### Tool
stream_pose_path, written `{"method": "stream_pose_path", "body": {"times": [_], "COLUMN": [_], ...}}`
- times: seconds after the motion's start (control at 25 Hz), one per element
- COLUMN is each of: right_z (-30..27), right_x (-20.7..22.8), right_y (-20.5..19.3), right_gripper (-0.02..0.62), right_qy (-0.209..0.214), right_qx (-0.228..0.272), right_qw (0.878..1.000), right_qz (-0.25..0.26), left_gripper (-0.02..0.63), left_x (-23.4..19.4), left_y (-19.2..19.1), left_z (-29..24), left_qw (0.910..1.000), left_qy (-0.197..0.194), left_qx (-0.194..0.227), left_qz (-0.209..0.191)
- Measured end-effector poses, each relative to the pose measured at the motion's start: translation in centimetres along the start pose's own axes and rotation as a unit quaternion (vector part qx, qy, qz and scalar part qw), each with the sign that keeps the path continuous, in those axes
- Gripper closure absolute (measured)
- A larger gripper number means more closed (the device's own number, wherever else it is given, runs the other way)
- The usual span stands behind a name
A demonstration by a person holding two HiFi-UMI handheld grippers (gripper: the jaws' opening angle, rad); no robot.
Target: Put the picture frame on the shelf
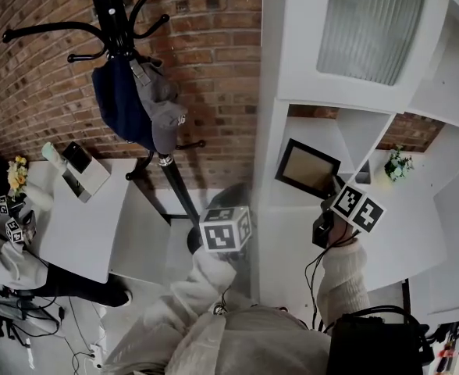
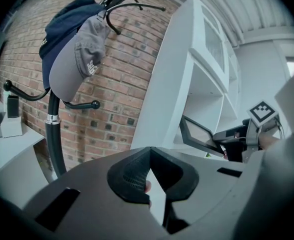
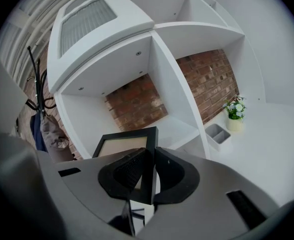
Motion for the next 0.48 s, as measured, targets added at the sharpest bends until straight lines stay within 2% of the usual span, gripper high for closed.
{"method": "stream_pose_path", "body": {"times": [0.48], "right_z": [-4.2], "right_x": [0.1], "right_y": [2.7], "right_gripper": [0.52], "right_qy": [-0.001], "right_qx": [-0.001], "right_qw": [1.0], "right_qz": [0.01], "left_gripper": [0.598], "left_x": [-2.3], "left_y": [0.9], "left_z": [-1.2], "left_qw": [0.9989], "left_qy": [0.041], "left_qx": [0.014], "left_qz": [0.015]}}
Point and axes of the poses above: the fingertips, and each gripper's own axes: z backward along the fingers, x to its right, y out of its top, the point moved 2 cm from there along z, backward along the fingers, and after that the axes turned 1 degree about -z, right-handed, at the moved point
